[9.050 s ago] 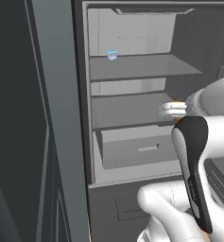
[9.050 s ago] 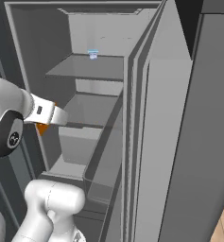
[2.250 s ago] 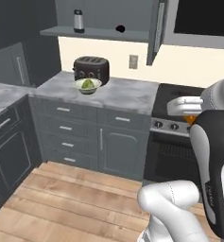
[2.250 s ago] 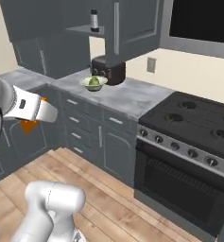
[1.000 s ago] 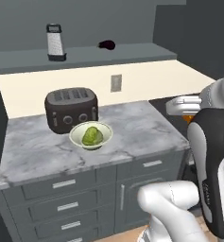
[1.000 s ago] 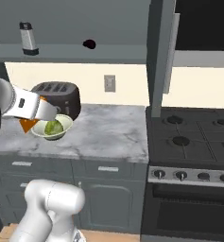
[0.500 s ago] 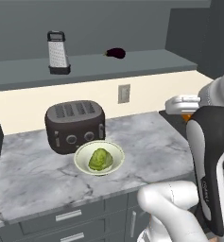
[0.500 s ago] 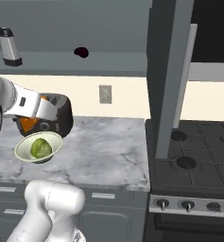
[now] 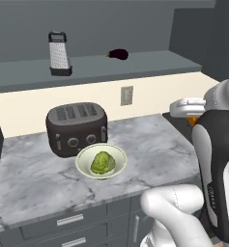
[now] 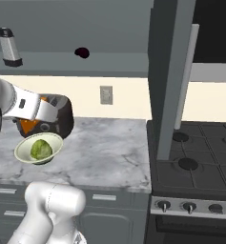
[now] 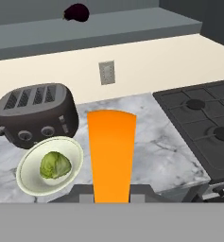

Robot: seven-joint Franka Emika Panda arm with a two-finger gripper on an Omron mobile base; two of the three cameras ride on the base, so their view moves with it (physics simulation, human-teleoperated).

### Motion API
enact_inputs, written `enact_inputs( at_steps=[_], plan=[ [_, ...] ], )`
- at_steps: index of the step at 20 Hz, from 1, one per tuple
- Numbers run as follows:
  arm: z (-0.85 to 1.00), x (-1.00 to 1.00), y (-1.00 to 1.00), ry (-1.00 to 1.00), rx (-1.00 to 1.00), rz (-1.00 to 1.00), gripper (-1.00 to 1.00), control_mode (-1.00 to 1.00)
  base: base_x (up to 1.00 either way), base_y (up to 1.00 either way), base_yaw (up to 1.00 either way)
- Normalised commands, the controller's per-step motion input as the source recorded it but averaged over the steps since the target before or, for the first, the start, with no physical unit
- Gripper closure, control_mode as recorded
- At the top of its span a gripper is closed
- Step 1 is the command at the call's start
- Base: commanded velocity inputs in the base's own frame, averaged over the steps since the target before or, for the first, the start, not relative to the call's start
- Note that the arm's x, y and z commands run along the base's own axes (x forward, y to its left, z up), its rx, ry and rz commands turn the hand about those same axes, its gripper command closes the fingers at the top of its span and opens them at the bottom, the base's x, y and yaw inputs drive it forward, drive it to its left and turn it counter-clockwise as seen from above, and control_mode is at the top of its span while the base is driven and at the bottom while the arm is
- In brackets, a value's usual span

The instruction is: Pick the cheese from the fridge and the cheese grater from the cabinet and place them next to the salad bowl.

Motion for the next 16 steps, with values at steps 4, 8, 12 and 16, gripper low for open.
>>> enact_inputs(
  at_steps=[4,8,12,16],
  plan=[
    [0.00,0.00,0.00,0.00,0.00,0.00,1.00,1.00,0.00,0.00,0.00],
    [0.00,0.00,0.00,0.00,0.00,0.00,1.00,-1.00,0.00,0.00,0.00],
    [0.00,-0.09,-0.03,0.09,0.02,0.00,1.00,-1.00,0.00,0.00,0.00],
    [0.01,-0.18,-0.02,0.44,0.03,-0.03,1.00,-1.00,0.00,0.00,0.00]
  ],
)
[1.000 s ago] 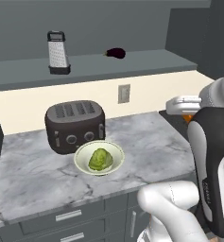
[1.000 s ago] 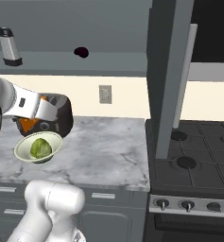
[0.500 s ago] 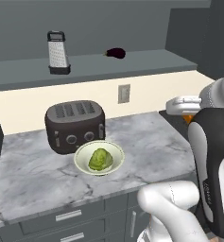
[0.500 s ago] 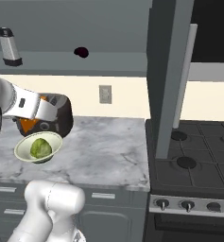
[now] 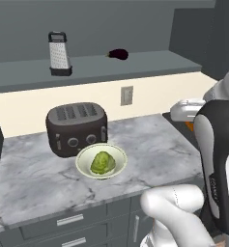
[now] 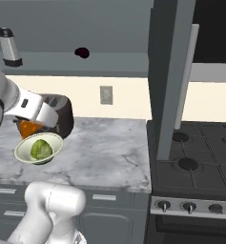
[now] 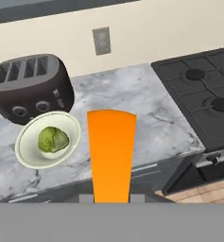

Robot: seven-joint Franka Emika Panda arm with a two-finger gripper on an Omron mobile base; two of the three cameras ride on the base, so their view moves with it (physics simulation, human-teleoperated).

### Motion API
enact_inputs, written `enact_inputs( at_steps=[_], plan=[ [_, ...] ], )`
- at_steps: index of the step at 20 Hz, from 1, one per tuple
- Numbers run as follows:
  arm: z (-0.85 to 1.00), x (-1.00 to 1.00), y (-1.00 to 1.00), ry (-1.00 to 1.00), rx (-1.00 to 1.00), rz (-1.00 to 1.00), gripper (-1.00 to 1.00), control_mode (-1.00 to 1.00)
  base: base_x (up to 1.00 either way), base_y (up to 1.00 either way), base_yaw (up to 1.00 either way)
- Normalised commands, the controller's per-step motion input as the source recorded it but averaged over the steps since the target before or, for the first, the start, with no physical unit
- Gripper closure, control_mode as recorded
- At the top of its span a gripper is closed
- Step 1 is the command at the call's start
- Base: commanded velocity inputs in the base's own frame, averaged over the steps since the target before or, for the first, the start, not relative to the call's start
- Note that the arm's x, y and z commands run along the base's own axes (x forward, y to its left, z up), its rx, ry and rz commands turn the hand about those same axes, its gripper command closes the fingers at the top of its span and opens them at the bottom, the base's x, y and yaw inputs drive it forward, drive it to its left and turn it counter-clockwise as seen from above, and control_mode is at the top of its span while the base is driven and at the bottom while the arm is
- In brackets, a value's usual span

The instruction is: Pick the cheese from the fridge and the cheese grater from the cabinet and place them next to the salad bowl.

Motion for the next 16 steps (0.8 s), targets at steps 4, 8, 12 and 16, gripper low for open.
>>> enact_inputs(
  at_steps=[4,8,12,16],
  plan=[
    [0.00,-0.12,-0.11,0.31,0.02,0.00,1.00,-1.00,0.00,0.00,0.00],
    [-0.21,0.00,0.00,0.01,-0.01,0.00,1.00,-1.00,0.00,0.00,0.00],
    [-0.56,0.03,0.00,-0.03,-0.03,0.00,1.00,-1.00,0.00,0.00,0.00],
    [-0.49,0.20,-0.04,0.00,0.00,0.15,1.00,-1.00,0.00,0.00,0.00]
  ],
)
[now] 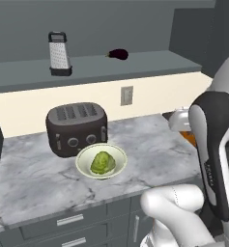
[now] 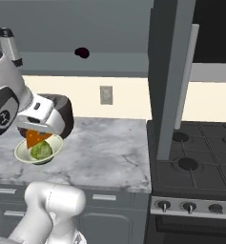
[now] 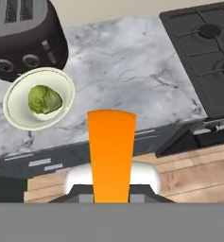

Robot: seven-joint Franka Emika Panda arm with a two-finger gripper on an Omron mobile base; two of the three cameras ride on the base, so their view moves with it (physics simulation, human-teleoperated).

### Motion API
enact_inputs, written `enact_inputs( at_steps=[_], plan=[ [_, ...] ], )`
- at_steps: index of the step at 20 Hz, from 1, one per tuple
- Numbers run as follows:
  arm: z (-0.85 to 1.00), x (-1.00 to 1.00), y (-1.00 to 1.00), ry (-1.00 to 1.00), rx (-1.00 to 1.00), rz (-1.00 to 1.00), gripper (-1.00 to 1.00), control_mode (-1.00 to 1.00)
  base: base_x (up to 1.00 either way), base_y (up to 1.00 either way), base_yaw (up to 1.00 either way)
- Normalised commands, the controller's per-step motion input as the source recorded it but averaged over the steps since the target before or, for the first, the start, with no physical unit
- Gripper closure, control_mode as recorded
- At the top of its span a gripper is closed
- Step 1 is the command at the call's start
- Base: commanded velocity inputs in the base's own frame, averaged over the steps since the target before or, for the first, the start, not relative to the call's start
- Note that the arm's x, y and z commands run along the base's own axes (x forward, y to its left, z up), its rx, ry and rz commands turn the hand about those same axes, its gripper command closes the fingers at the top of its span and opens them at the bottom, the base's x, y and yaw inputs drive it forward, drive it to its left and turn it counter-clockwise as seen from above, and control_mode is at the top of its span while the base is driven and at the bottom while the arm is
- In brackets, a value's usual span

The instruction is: Pick the cheese from the fridge and the cheese grater from the cabinet and place them next to the salad bowl.

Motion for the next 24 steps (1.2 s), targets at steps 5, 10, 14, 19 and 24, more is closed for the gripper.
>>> enact_inputs(
  at_steps=[5,10,14,19,24],
  plan=[
    [-0.33,0.38,-0.03,0.01,0.00,0.44,1.00,-1.00,0.00,0.00,0.00],
    [-0.07,0.51,-0.08,0.10,0.00,0.47,1.00,-1.00,0.00,0.00,0.00],
    [-0.33,0.54,0.00,0.17,-0.07,0.12,1.00,-1.00,0.00,0.00,0.00],
    [-0.38,0.46,0.00,0.08,-0.08,0.00,1.00,-1.00,0.00,0.00,0.00],
    [-0.62,0.49,0.00,0.01,-0.06,0.00,1.00,-1.00,0.00,0.00,0.00]
  ],
)
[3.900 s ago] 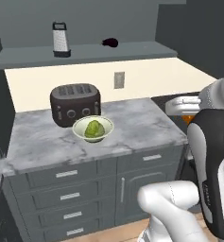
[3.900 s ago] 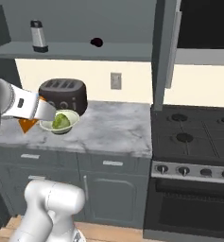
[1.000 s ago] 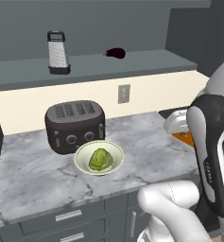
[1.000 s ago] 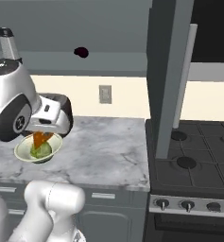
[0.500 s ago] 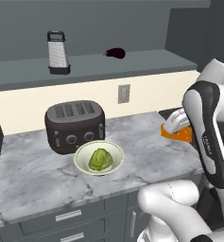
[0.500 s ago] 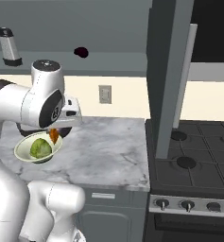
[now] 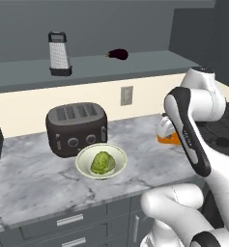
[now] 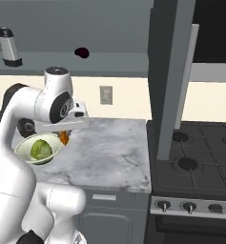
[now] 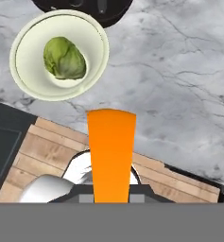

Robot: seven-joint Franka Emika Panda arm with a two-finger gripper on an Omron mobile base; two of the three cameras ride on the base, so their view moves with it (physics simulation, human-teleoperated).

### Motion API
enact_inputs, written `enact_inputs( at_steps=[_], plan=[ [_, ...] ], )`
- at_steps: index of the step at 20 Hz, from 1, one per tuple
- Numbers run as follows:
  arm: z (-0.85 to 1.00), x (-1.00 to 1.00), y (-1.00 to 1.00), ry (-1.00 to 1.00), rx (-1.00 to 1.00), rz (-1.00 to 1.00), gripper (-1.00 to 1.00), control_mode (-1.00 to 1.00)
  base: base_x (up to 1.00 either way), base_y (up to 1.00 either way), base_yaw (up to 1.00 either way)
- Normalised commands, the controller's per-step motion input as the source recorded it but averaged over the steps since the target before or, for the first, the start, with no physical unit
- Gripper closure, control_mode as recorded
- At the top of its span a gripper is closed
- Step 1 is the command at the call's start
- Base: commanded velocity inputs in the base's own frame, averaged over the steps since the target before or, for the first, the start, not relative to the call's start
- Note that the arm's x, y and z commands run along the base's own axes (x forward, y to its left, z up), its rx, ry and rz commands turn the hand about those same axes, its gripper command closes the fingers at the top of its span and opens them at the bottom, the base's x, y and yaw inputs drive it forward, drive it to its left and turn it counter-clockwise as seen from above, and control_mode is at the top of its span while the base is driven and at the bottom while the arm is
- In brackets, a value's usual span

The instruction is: Pick the cheese from the fridge and the cheese grater from the cabinet and place them next to the salad bowl.

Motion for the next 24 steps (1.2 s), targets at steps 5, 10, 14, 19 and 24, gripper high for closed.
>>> enact_inputs(
  at_steps=[5,10,14,19,24],
  plan=[
    [-0.32,0.42,-0.04,0.00,-0.08,0.00,1.00,-1.00,0.00,0.00,0.00],
    [-0.21,0.52,0.00,0.00,-0.09,-0.05,1.00,-1.00,0.00,0.00,0.00],
    [-0.12,0.57,0.00,0.00,-0.06,-0.10,1.00,-1.00,0.00,0.00,0.00],
    [-0.08,0.68,-0.01,0.00,-0.05,-0.07,1.00,-1.00,0.00,0.00,0.00],
    [-0.02,0.39,-0.02,0.01,-0.02,-0.04,1.00,-1.00,0.00,0.00,0.00]
  ],
)
